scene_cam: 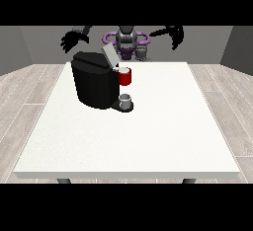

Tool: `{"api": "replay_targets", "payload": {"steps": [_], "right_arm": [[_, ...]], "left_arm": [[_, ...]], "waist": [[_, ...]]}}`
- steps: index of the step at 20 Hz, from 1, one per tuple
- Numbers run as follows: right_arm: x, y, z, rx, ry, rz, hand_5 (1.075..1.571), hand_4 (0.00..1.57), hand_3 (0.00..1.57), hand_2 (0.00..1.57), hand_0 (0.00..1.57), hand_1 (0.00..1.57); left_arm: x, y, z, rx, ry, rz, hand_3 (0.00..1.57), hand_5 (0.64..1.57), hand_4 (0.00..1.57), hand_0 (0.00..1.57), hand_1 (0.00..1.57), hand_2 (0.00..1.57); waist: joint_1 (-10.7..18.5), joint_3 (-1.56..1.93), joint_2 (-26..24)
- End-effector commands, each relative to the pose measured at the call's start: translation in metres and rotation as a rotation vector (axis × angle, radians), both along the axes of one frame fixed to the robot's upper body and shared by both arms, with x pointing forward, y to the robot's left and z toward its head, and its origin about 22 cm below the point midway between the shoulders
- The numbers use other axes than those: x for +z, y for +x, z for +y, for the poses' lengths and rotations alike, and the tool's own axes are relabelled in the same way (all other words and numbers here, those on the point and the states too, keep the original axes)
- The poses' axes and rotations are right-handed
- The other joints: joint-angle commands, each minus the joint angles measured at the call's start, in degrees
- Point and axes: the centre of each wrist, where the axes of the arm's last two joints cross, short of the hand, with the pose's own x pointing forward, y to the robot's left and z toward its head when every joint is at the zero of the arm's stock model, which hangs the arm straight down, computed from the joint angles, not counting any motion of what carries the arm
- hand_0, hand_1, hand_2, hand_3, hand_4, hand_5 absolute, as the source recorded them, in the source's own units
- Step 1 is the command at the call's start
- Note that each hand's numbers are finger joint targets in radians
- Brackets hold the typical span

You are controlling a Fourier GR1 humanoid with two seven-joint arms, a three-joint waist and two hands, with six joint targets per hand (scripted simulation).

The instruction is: Insert the coffee pod into the coffee machine and close the lid

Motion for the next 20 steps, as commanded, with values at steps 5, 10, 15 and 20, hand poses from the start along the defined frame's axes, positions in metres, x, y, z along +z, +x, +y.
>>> {"api": "replay_targets", "payload": {"steps": [5, 10, 15, 20], "right_arm": [[0.055, 0.020, 0.015, 0.217, -0.025, -0.096, 1.571, 0.12, 0.00, 0.00, 0.00, 0.00], [0.061, 0.025, 0.002, 0.208, -0.034, -0.109, 1.571, 0.00, 0.00, 0.00, 0.00, 0.00], [0.100, 0.059, 0.018, 0.262, -0.076, -0.192, 1.571, 0.00, 0.00, 0.00, 0.00, 0.00], [0.102, 0.060, 0.032, 0.331, -0.119, -0.168, 1.571, 0.22, 0.00, 0.00, 0.00, 0.00]], "left_arm": [[-0.038, -0.035, 0.034, 0.088, -0.126, 0.081, 0.00, 1.571, 0.00, 0.00, 0.00, 0.00], [-0.059, -0.054, -0.007, 0.046, -0.216, 0.131, 0.00, 1.571, 0.14, 0.00, 0.00, 0.00], [-0.036, -0.046, -0.009, -0.004, -0.224, 0.052, 0.00, 1.571, 0.09, 0.00, 0.00, 0.00], [-0.030, -0.061, 0.011, 0.014, -0.244, 0.065, 0.00, 1.571, 0.00, 0.00, 0.00, 0.00]], "waist": [[-0.2, -0.02, -2.8], [5.4, 0.04, -4.2], [8.2, 0.03, 0.5], [8.6, 0.03, 0.3]]}}
